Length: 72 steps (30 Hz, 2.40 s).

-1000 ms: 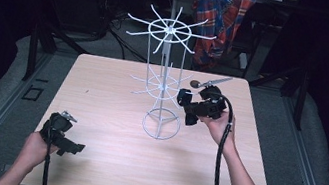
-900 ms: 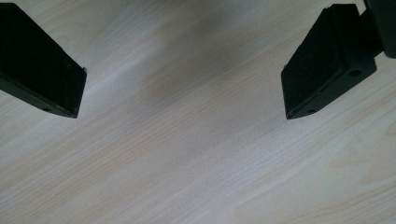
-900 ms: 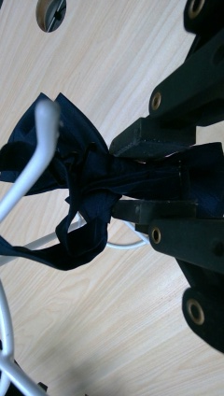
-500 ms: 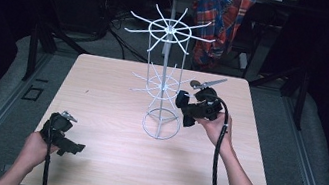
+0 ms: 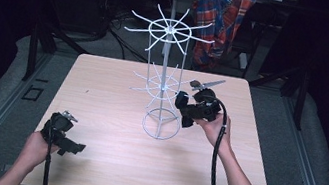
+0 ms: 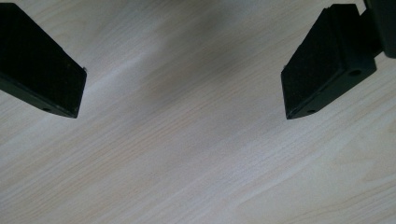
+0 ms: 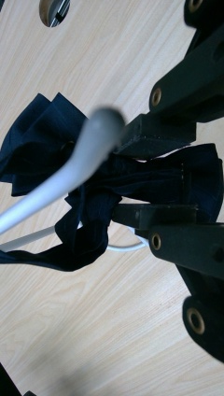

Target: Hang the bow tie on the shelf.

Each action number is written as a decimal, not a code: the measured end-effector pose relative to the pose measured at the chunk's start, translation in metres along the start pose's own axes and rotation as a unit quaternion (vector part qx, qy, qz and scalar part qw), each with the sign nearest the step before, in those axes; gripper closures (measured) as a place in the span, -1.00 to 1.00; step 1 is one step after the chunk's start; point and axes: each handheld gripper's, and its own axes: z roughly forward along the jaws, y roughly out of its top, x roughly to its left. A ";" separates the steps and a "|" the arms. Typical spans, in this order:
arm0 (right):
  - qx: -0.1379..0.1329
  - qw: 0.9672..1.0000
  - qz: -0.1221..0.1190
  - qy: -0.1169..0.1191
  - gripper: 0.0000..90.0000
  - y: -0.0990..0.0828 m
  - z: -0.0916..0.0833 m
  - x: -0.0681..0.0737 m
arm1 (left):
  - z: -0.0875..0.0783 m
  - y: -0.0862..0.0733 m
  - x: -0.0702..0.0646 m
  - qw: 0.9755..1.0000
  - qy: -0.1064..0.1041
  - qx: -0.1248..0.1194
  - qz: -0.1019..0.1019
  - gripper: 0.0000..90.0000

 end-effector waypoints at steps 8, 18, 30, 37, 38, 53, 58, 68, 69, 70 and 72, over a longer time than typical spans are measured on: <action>-0.002 1.000 0.007 0.003 0.38 -0.001 0.002 0.000 | 0.000 0.001 0.000 1.000 -0.001 0.003 0.003 -0.99; -0.009 1.000 0.003 0.007 0.17 -0.001 -0.001 0.003 | 0.001 0.002 0.000 1.000 -0.001 0.002 0.003 -0.99; -0.009 1.000 -0.005 -0.009 -0.16 -0.006 -0.017 0.006 | 0.002 0.006 -0.002 1.000 -0.003 0.001 0.009 -0.99; -0.014 0.999 -0.019 -0.023 -0.29 -0.015 -0.034 0.008 | 0.003 0.009 -0.003 1.000 -0.005 0.000 0.014 -0.99; -0.010 0.999 -0.022 -0.028 -0.30 -0.017 -0.036 0.008 | 0.003 0.010 -0.003 1.000 -0.005 0.000 0.014 -0.99; -0.001 0.998 -0.009 -0.060 -0.58 -0.047 -0.060 0.000 | 0.007 0.021 -0.009 1.000 -0.012 -0.004 0.026 -0.99; 0.009 0.998 0.000 -0.069 -0.67 -0.062 -0.065 -0.004 | 0.009 0.024 -0.010 0.999 -0.013 -0.004 0.032 -0.99; 0.041 0.996 0.032 -0.072 -0.73 -0.107 -0.065 -0.016 | 0.009 0.024 -0.010 0.999 -0.013 -0.004 0.031 -0.99; 0.054 0.996 0.032 -0.069 -0.78 -0.112 -0.061 -0.017 | 0.009 0.024 -0.010 0.999 -0.013 -0.004 0.031 -0.99; 0.070 0.995 0.030 -0.070 -0.82 -0.114 -0.058 -0.018 | 0.009 0.025 -0.010 0.999 -0.013 -0.004 0.032 -0.99; 0.068 0.995 0.036 -0.068 -0.85 -0.116 -0.055 -0.017 | 0.009 0.025 -0.010 0.999 -0.013 -0.004 0.032 -0.99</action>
